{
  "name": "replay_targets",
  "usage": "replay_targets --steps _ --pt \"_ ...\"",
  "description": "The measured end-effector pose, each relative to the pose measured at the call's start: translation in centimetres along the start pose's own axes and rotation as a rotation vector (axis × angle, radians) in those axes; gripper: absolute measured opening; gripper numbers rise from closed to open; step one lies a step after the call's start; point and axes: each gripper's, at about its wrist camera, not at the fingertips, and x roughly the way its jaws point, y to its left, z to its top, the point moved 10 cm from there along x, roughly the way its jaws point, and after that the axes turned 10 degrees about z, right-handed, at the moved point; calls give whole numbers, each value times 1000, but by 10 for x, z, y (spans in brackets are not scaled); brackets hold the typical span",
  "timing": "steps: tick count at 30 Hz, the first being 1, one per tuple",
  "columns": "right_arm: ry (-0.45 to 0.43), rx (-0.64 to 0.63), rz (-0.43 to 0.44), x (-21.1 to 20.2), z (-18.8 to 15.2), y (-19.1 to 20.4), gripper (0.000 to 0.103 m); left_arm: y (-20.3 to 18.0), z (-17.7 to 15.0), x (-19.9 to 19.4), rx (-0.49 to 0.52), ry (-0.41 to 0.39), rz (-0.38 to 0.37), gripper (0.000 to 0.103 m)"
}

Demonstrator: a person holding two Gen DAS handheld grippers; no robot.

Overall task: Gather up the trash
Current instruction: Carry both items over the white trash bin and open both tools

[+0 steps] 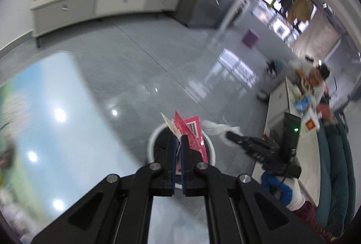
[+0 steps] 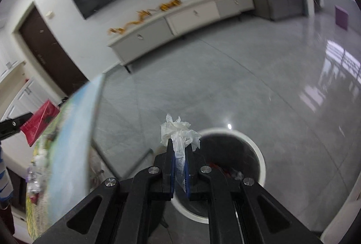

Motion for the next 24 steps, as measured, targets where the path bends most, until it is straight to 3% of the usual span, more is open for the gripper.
replay_targets --steps 6,8,9,12,19,24 --pt "82 94 -20 38 -26 -53 11 -51 4 90 38 109 -4 5" --pt "103 114 -39 49 -31 -68 38 -59 3 112 50 125 8 5" --pt "107 119 -53 52 -34 -73 44 -61 2 121 46 139 6 6" --pt "126 126 -79 56 -42 -84 48 -64 -2 143 28 179 -2 6" --pt "85 123 -110 33 -38 -72 48 -60 -10 141 6 187 -35 7" --pt "14 79 -117 -2 -21 -51 48 -56 -12 102 18 144 -55 7"
